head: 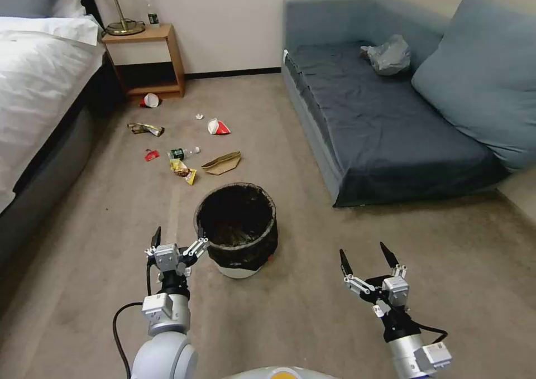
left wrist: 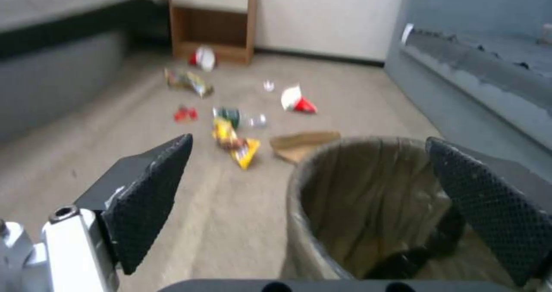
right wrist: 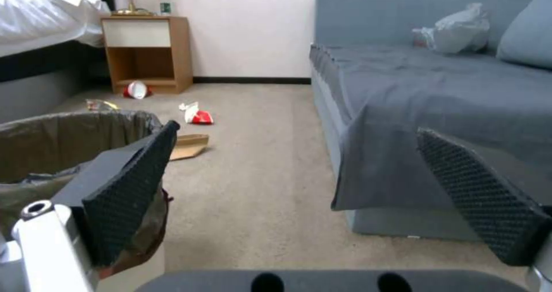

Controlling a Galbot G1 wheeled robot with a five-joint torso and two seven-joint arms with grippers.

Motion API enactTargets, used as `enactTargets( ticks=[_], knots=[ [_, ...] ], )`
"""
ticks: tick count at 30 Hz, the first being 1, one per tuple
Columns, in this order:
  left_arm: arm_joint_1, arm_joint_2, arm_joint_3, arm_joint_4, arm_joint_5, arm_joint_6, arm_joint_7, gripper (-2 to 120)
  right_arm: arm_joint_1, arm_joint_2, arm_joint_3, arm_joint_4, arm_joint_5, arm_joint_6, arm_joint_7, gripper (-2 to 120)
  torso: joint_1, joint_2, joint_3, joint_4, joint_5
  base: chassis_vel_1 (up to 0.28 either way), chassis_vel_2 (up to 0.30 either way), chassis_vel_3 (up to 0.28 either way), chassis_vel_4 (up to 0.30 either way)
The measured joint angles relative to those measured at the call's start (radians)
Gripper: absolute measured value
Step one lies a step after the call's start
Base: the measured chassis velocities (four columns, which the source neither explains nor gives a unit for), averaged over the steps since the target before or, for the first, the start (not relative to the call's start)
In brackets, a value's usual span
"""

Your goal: Pick up the trash can from the floor.

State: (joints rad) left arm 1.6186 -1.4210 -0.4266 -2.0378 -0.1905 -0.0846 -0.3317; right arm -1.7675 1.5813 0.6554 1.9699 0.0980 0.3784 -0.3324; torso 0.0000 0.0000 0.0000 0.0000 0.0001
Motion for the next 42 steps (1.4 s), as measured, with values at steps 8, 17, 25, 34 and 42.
enactTargets(
  ticks=[8,17,25,34,42],
  knots=[
    [-0.067,-0.003,0.016,-0.043,-0.237,0.262,-0.074,100,0.001,0.0,0.001,-0.015,-0.016,0.022,-0.011,100,0.0,0.0,0.0,0.0001,-0.0001,0.0,0.0,0.0,0.0],
    [-0.152,-0.012,-0.005,0.02,-0.336,0.353,-0.1,100,-0.004,0.006,-0.008,-0.025,-0.027,0.044,-0.02,100,0.0,0.0,0.0,0.0,-0.0002,0.0,0.0,0.0,0.0],
    [-0.208,-0.01,-0.022,0.084,-0.409,0.386,-0.102,96,-0.012,0.013,-0.009,-0.021,-0.035,0.051,-0.025,100,0.0,0.0,0.0,0.0,-0.0002,0.0,0.0,0.0,0.0],
    [-0.225,-0.009,-0.022,0.119,-0.463,0.417,-0.102,67,-0.011,0.024,-0.011,-0.026,-0.041,0.059,-0.03,100,0.0,0.0,0.0,0.0,-0.0001,0.0,0.0,0.0,0.0],
    [-0.229,-0.014,-0.023,0.133,-0.468,0.414,-0.096,35,-0.008,0.021,-0.008,-0.033,-0.036,0.06,-0.038,100,0.0,0.0,0.0,0.0,0.0,0.0,0.0,0.0,0.0]
  ],
)
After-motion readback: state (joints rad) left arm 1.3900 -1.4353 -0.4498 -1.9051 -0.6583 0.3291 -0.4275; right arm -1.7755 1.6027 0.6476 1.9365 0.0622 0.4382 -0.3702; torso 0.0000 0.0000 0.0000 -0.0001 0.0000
